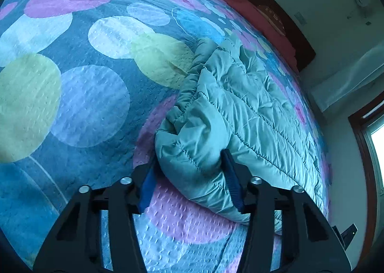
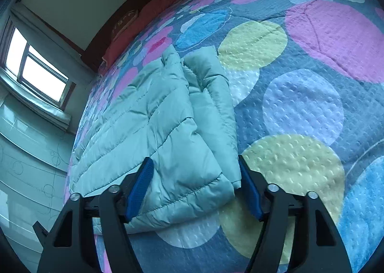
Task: Fold large clothes
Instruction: 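Grasp the jacket side edge with the left gripper while the right gripper grasps it, then fold the gripped side over the jacket and open both grippers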
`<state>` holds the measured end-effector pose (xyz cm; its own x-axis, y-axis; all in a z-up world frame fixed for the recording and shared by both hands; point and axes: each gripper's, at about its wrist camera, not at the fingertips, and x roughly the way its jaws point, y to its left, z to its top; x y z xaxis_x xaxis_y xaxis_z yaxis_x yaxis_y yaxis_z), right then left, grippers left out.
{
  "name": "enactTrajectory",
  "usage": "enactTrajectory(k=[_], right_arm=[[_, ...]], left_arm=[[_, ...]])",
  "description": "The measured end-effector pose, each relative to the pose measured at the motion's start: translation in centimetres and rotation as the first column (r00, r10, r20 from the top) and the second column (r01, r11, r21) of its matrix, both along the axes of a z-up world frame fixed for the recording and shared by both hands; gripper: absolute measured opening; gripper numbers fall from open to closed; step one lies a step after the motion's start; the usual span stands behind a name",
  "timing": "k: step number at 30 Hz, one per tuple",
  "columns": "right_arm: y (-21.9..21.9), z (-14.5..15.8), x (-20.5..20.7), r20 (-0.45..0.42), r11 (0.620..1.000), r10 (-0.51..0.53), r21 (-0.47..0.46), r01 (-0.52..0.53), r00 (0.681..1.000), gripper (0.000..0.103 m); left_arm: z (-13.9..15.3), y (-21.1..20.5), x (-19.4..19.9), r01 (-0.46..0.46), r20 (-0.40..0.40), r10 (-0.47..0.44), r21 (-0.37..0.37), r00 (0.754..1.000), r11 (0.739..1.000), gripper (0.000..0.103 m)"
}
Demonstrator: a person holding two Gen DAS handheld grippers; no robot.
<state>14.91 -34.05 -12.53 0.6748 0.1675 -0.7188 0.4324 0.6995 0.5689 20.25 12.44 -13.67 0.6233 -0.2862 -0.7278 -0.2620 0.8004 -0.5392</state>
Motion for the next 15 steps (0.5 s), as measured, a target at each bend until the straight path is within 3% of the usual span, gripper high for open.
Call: enactTrajectory(k=[2, 5, 15], right_arm=[[0.1, -0.1, -0.1, 0.017, 1.0, -0.001, 0.006, 0.001, 1.0, 0.035], [0.0, 0.0, -0.7, 0.044, 1.0, -0.001, 0.026, 0.0, 0.999, 0.023], [0.2, 0.7, -2.6, 0.052, 1.0, 0.012, 0.01, -0.013, 0.999, 0.018]], left_arm=[[-0.2, -0.4, 0.2, 0.019, 0.0, -0.019, -0.016, 1.0, 1.0, 0.025], [0.2, -1.0, 0.1, 0.037, 0.015, -0.038, 0.013, 0.999, 0.999, 0.014], [1.6, -1.4, -2.2, 0.06, 0.005, -0.06, 0.064, 0.998, 0.996, 0.009]])
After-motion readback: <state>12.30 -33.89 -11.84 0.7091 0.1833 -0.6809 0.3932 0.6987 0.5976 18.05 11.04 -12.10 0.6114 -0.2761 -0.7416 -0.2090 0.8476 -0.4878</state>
